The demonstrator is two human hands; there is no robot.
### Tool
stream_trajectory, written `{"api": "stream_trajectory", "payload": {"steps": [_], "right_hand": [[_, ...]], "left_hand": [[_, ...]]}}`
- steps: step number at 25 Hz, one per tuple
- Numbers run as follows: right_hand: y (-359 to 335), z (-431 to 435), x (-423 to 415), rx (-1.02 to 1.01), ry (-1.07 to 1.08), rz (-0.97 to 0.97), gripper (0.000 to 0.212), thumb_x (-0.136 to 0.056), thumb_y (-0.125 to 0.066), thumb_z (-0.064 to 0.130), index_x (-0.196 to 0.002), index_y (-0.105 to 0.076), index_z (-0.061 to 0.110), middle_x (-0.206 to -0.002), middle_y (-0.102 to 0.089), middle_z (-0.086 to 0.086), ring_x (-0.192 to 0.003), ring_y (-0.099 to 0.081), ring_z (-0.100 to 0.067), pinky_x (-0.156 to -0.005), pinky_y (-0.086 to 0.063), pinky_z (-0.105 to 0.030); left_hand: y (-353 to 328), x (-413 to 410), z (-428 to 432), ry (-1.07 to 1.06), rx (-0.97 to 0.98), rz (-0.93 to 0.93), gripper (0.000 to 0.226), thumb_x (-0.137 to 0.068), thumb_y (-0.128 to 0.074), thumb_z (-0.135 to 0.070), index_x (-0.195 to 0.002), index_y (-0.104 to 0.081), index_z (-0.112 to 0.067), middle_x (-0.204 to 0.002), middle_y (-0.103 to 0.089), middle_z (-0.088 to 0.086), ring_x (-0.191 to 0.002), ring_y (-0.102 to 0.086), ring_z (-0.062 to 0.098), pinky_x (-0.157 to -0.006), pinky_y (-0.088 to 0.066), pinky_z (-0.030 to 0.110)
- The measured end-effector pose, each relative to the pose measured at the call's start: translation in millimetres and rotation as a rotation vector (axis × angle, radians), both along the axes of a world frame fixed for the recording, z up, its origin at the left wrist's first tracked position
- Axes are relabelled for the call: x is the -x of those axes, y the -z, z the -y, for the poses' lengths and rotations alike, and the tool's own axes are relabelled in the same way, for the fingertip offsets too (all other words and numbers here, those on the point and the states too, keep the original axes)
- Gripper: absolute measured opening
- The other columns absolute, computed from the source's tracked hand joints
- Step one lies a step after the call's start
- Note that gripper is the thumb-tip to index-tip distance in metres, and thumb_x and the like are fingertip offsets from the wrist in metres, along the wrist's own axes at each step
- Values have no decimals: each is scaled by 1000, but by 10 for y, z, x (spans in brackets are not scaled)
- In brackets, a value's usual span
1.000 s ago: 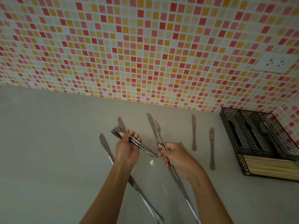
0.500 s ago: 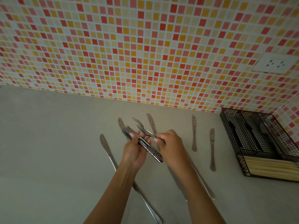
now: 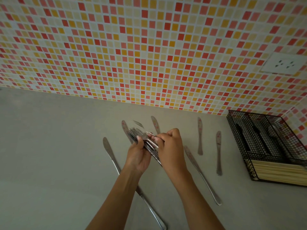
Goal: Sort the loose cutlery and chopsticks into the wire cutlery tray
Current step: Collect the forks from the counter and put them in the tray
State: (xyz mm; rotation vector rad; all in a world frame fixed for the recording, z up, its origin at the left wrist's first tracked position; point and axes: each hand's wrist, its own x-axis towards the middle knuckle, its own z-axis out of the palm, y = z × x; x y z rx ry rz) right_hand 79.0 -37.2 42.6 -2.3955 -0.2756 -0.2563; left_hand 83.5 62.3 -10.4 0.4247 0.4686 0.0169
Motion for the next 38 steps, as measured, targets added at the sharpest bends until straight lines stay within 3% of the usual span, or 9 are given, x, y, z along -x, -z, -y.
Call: {"api": "stream_trajectory", "payload": {"steps": [5, 8, 14, 17, 20, 24, 29, 34, 38], "right_hand": [[19, 64, 19, -171, 113, 61, 13, -88, -62, 14, -94, -72, 7, -88, -59, -6, -85, -57, -22, -63, -35, -11], [30, 179, -4, -444, 179, -106, 5, -82, -69, 14, -87, -72, 16, -81, -67, 5, -78, -60, -7, -64, -39, -3], [130, 169, 31, -736, 297, -394, 19, -78, -73, 14, -65, -66, 24, -67, -69, 4, -67, -62, -12, -69, -50, -26], [191, 63, 38, -703, 337, -441, 13, -73, -74, 28, -62, -68, 26, -67, -72, 5, -70, -68, -15, -83, -54, -42], [222, 6, 45, -617, 321, -444, 12, -69, -71, 37, -63, -67, 28, -65, -71, 8, -71, -69, -15, -87, -52, -50], [250, 34, 34, -469, 293, -354, 12, -71, -68, 39, -62, -63, 34, -65, -67, 8, -78, -65, -20, -81, -52, -46], [281, 119, -3, -308, 180, -188, 9, -82, -64, 18, -79, -71, 23, -89, -69, -6, -91, -61, -25, -77, -48, -33], [200, 194, 46, -196, -96, -464, 33, -88, -62, 28, -117, -65, 13, -105, -72, -6, -98, -66, -17, -85, -48, -26], [181, 175, 59, -167, -87, -396, 15, -85, -64, 18, -97, -70, 12, -89, -73, -7, -86, -68, -22, -79, -52, -31]], "left_hand": [[-3, -24, -28, -107, 22, -38, 31, -102, -32, -24, -91, -50, -1, -87, -52, 10, -85, -60, 23, -78, -49, 36], [-43, -3, -38, -129, 7, -17, 31, -102, -32, -22, -88, -50, -2, -81, -51, 7, -81, -63, 21, -86, -49, 39], [-79, 17, -12, -133, -41, 0, 28, -102, -34, -19, -90, -51, 0, -84, -56, 10, -71, -67, 18, -85, -55, 35], [-113, 40, 11, -58, -86, 23, 31, -102, -31, -20, -99, -54, 1, -89, -66, 13, -73, -69, 16, -73, -59, 31], [-160, 68, 36, -30, -55, 37, 34, -103, -28, -19, -115, -50, 4, -109, -62, 15, -96, -63, 21, -91, -47, 37], [-173, 71, 19, -8, -59, 20, 37, -103, -28, -20, -121, -48, 6, -116, -59, 18, -101, -60, 24, -96, -41, 39], [-183, 63, 42, -56, -81, 3, 26, -102, -33, -16, -98, -51, 1, -89, -59, 12, -86, -66, 25, -88, -49, 43], [-156, 69, 28, -86, -114, 32, 21, -102, -34, -16, -99, -50, -4, -77, -51, 6, -71, -70, 20, -79, -51, 38], [-159, 82, 38, -89, -179, 50, 20, -102, -34, -16, -102, -50, -4, -75, -52, 6, -77, -63, 23, -82, -51, 36]]}}
